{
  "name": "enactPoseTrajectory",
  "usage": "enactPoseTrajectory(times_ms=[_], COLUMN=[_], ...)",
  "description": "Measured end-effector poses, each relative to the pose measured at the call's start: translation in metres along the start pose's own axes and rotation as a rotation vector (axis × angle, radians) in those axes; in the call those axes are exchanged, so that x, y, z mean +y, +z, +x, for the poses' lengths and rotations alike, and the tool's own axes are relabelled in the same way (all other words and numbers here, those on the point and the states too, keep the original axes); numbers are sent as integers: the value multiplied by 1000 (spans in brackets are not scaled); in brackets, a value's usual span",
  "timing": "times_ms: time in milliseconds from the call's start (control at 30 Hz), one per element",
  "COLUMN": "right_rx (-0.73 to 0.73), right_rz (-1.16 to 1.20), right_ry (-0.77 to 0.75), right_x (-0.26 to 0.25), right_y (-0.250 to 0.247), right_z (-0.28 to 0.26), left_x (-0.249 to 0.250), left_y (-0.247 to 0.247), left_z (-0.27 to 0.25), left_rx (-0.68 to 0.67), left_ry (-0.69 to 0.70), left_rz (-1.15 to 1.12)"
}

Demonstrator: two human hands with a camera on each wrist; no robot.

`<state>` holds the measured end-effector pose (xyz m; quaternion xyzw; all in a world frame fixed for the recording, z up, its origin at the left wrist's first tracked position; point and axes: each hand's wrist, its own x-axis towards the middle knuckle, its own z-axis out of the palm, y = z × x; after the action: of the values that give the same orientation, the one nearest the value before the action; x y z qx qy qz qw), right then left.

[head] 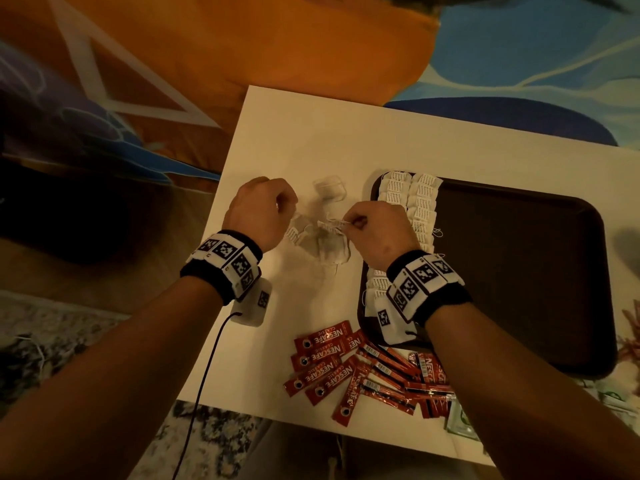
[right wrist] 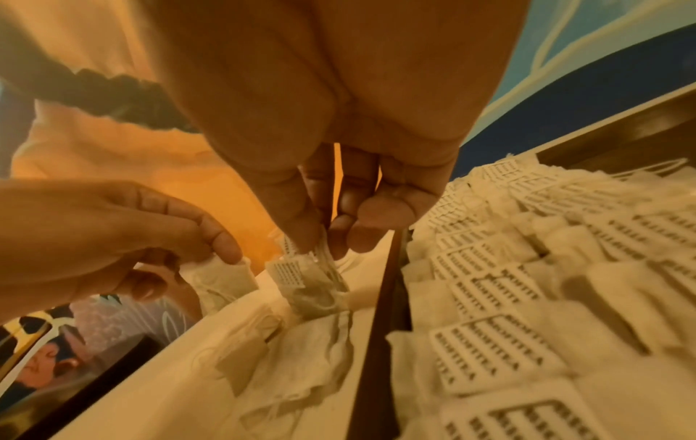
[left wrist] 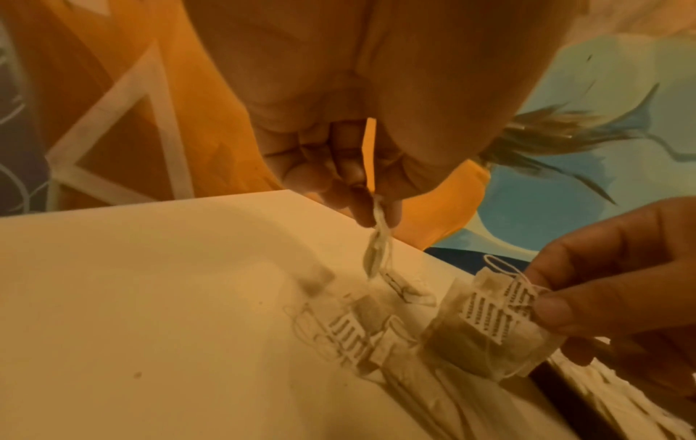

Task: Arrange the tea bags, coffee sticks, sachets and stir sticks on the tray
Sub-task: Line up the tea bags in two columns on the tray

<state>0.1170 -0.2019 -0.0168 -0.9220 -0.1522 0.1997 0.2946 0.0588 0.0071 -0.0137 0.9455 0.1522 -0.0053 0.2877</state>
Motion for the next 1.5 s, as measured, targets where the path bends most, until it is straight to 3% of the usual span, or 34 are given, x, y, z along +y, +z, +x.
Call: enactPoseTrajectory(times_ms=[567, 800, 933, 1133, 1367, 1500], right_rx=[115, 50, 96, 70, -250, -296], right_rz=[233, 391, 368, 196, 43, 44], right_ry=[37, 53, 65, 157, 161, 153], right_x=[20, 13, 24, 65, 91, 98], right_y=[-37, -32, -48, -81, -71, -52], right_z=[-41, -47, -62, -112, -154, -152], left_x=[24, 29, 30, 59, 90, 101], left_y=[-1, 1, 1, 9, 44, 63], left_z=[-37, -48, -57, -78, -107, -109], left_rx=[11, -6, 2, -226, -529, -617], left_ry=[143, 164, 216, 285, 280, 271], left_rz=[-13, -1, -14, -58, -112, -88])
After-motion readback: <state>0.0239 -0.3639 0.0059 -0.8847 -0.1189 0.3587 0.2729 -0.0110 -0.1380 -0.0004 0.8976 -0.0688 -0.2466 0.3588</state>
